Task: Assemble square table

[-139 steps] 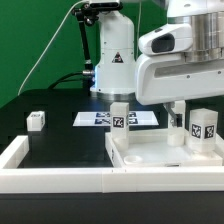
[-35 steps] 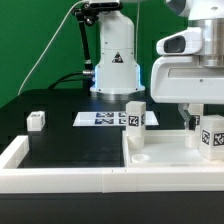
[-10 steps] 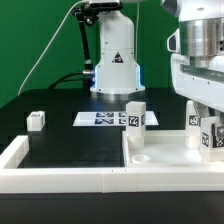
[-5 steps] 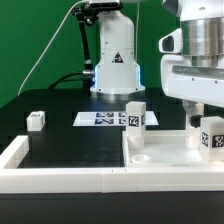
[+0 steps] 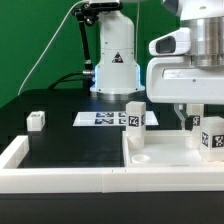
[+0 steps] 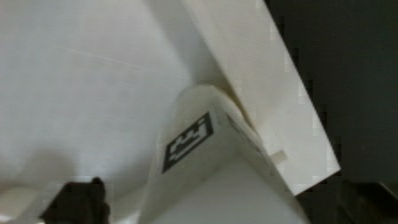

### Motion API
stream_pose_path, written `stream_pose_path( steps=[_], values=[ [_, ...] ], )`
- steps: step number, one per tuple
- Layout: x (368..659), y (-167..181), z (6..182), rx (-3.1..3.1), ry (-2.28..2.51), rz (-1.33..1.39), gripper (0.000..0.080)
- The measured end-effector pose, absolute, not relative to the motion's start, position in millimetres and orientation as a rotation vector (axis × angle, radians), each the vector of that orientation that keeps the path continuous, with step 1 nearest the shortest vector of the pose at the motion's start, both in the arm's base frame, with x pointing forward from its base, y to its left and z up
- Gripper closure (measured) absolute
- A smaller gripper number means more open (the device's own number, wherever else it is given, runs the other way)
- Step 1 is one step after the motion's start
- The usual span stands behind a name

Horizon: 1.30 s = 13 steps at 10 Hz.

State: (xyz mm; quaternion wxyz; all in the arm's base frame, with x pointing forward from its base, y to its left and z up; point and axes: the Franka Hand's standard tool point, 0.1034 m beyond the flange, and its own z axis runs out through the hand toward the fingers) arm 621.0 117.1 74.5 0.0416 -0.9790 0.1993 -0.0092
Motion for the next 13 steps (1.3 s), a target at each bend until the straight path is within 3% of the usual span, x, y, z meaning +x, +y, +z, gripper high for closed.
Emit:
stream_pose_path(
  steps=[4, 6, 8, 13],
  values=[
    [621.8, 115.2, 75.3, -3.064, 0.111, -0.053, 0.0151],
    [621.9, 113.1, 74.9, -3.073, 0.013, -0.056, 0.0195],
    [621.9, 113.1, 74.9, -3.073, 0.019, -0.055, 0.0484],
    [622.0, 113.2, 74.9, -3.057, 0.253, -0.049, 0.051]
  ],
)
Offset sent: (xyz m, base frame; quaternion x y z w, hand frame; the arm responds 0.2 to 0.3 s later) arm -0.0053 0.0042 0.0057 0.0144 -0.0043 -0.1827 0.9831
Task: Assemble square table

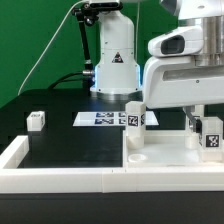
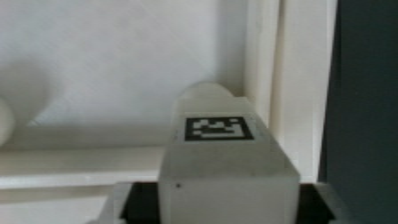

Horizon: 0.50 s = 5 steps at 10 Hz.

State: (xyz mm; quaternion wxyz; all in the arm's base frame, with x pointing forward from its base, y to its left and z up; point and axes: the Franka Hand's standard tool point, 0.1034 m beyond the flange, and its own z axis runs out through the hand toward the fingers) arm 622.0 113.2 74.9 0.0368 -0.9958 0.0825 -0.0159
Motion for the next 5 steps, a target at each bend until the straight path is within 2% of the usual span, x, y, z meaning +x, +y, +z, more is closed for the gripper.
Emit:
stream_pose_path(
  steps=[5],
  values=[
    [624.0, 116.1, 74.4, -2.8, 1.193, -0.057, 0.0509]
  ],
)
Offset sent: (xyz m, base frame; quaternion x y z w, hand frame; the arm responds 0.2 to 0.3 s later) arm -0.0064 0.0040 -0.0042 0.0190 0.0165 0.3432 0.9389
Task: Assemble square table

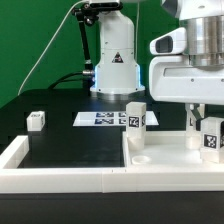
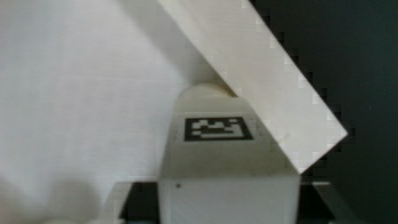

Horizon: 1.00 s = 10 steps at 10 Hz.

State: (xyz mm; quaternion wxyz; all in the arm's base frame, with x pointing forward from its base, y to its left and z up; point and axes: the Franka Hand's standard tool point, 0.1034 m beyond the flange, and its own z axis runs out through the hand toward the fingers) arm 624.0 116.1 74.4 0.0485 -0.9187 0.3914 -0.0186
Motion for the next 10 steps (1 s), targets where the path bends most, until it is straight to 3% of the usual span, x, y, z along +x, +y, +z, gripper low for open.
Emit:
stream_pose_path(
  steps=[5, 10],
  values=[
    [624.1, 114.1, 74.0, -2.46, 1.772, 0.02, 0.0509],
    [624.0, 114.8, 73.9, -2.398, 1.849, 0.031, 0.0505]
  ],
)
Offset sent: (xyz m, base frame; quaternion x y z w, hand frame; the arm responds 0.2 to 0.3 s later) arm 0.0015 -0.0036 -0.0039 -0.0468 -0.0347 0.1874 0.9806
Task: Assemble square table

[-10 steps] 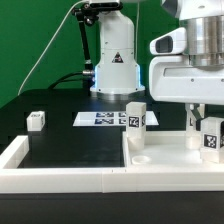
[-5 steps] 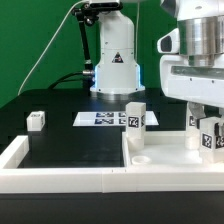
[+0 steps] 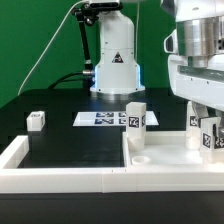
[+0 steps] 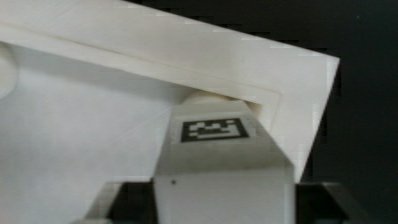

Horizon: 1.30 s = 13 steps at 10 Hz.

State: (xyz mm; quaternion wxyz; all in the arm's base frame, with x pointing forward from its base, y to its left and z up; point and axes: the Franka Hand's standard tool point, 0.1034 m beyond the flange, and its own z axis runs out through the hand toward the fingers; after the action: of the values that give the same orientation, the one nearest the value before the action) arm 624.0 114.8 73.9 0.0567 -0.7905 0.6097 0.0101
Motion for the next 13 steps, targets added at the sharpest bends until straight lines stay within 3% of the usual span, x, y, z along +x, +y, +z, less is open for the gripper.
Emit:
stream_pose_path(
  steps=[1, 2, 3, 8, 13],
  values=[
    [623.9, 114.8, 73.9, -2.429, 1.808, 0.027, 0.0281],
    [623.8, 115.7, 73.9, -2.543, 1.644, 0.016, 0.0281],
    [623.6, 116.9, 74.1, -2.646, 1.472, 0.007, 0.0179],
    [624.0, 116.1, 72.9, -2.962, 0.645, -0.037, 0.015],
    [623.8, 116.5, 72.6, -3.075, 0.143, -0.072, 0.015]
  ],
)
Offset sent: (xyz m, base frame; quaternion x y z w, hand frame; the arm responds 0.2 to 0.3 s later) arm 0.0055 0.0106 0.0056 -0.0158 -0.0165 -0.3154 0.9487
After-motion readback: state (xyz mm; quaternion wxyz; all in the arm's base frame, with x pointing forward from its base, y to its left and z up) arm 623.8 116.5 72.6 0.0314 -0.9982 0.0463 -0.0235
